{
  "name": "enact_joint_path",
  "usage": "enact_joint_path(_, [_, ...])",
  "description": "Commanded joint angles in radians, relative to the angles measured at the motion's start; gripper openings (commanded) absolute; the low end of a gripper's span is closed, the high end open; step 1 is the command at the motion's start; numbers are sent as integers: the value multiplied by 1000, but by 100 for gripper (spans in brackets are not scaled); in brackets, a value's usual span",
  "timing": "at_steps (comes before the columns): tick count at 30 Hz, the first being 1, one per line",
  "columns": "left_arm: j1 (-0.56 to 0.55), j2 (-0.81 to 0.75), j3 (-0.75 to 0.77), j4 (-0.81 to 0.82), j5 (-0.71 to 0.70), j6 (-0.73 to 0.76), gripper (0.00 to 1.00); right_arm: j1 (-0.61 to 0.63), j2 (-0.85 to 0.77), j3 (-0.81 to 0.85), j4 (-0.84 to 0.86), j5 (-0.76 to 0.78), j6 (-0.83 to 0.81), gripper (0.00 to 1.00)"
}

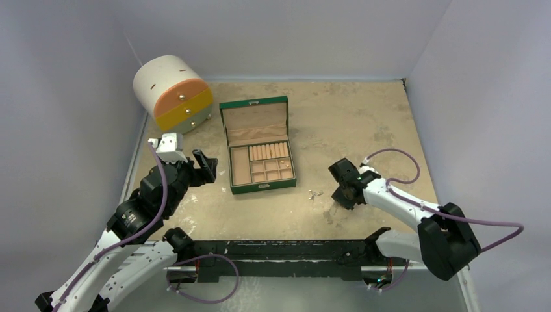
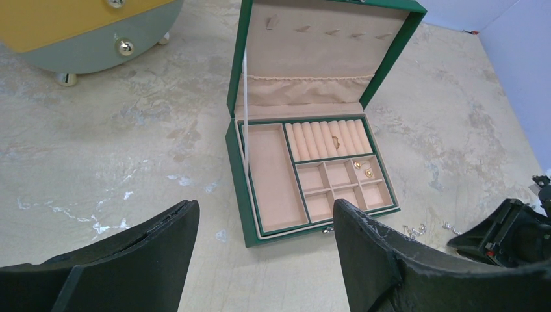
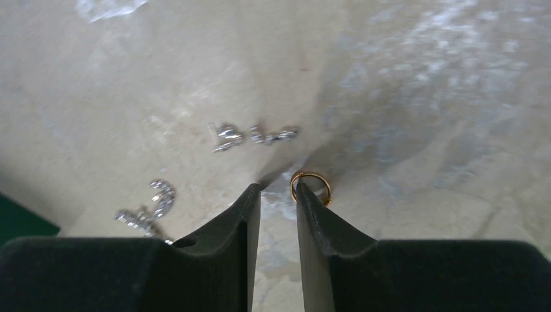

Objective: Organize the mixed jewelry

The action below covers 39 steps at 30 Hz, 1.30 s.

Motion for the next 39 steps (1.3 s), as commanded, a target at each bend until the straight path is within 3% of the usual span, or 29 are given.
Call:
enact_joint_path(1, [2,-5,-1,30,-13,14,75,37,58,-10,152,-110,-108,28])
enact_joint_path(12, [3,-3,0,29,-15,14,75,261,251,114,206,-119,-342,28])
enact_joint_path(20, [2,-4,0,29,-18,14,75,378,298,219,135,-75,-381,28])
enact_joint_path(34, [3,-2,1,27,-22,13,75,403,193,372,-29,36,-352,30])
enact_joint_path(39, [4,0,0,27,-22,13,75,401,181,364,-35,59,-415,31])
